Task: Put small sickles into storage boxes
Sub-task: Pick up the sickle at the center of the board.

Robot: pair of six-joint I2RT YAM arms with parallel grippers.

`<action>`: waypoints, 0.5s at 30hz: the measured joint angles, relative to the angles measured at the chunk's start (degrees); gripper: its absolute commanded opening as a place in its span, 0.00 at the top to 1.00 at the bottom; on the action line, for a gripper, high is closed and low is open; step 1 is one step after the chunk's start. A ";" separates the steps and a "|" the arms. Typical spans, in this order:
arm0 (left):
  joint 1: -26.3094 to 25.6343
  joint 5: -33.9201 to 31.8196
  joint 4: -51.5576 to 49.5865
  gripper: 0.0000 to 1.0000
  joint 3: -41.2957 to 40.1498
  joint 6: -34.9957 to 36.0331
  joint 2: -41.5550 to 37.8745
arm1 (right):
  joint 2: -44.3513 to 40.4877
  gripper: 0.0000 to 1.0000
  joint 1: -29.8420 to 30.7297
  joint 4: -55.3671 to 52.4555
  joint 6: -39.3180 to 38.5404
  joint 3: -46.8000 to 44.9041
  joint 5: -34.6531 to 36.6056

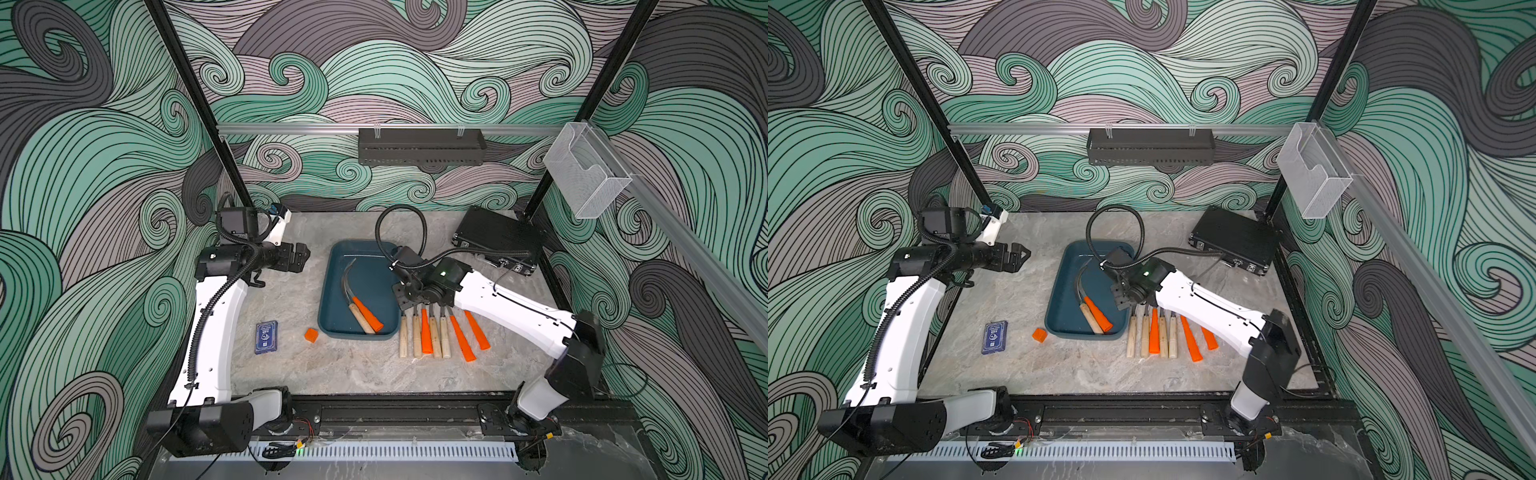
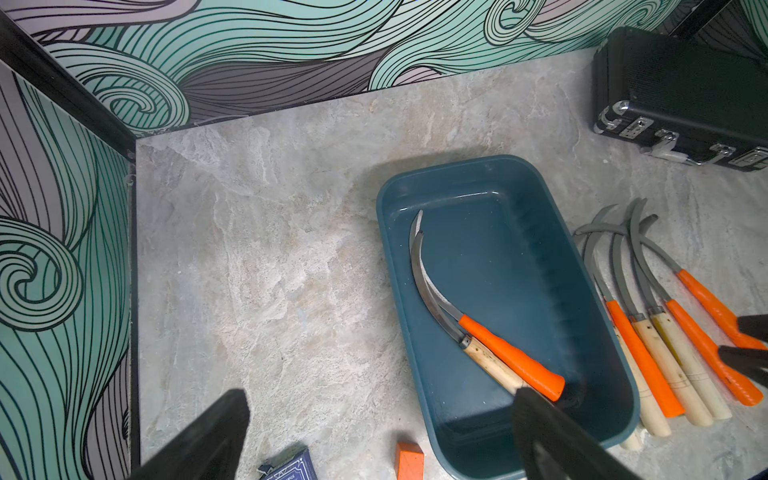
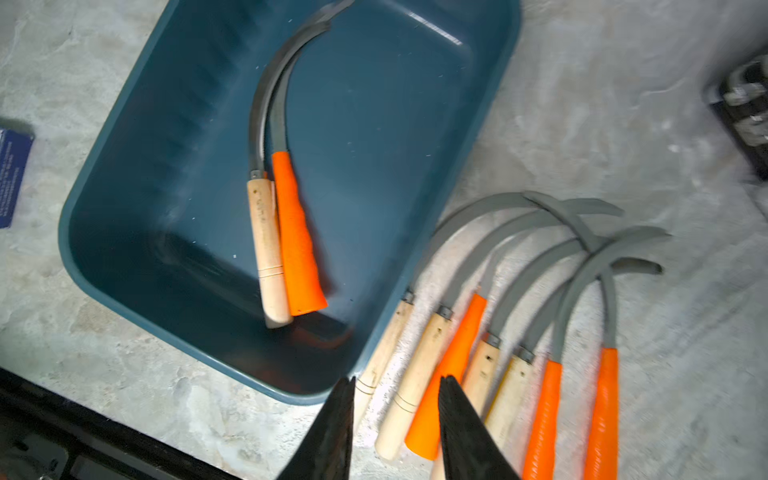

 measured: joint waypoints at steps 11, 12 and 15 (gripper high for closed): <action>0.00 0.55 0.17 0.01 0.04 -0.72 -0.04 | -11.74 0.01 -10.05 2.03 2.23 -11.04 -2.19; 0.00 0.55 0.17 0.01 0.04 -0.72 -0.07 | -12.07 0.01 -9.94 2.08 3.02 -11.41 -1.44; 0.00 0.55 0.15 0.01 0.11 -0.72 -0.07 | -13.84 0.01 -10.93 3.54 4.74 -13.38 -1.44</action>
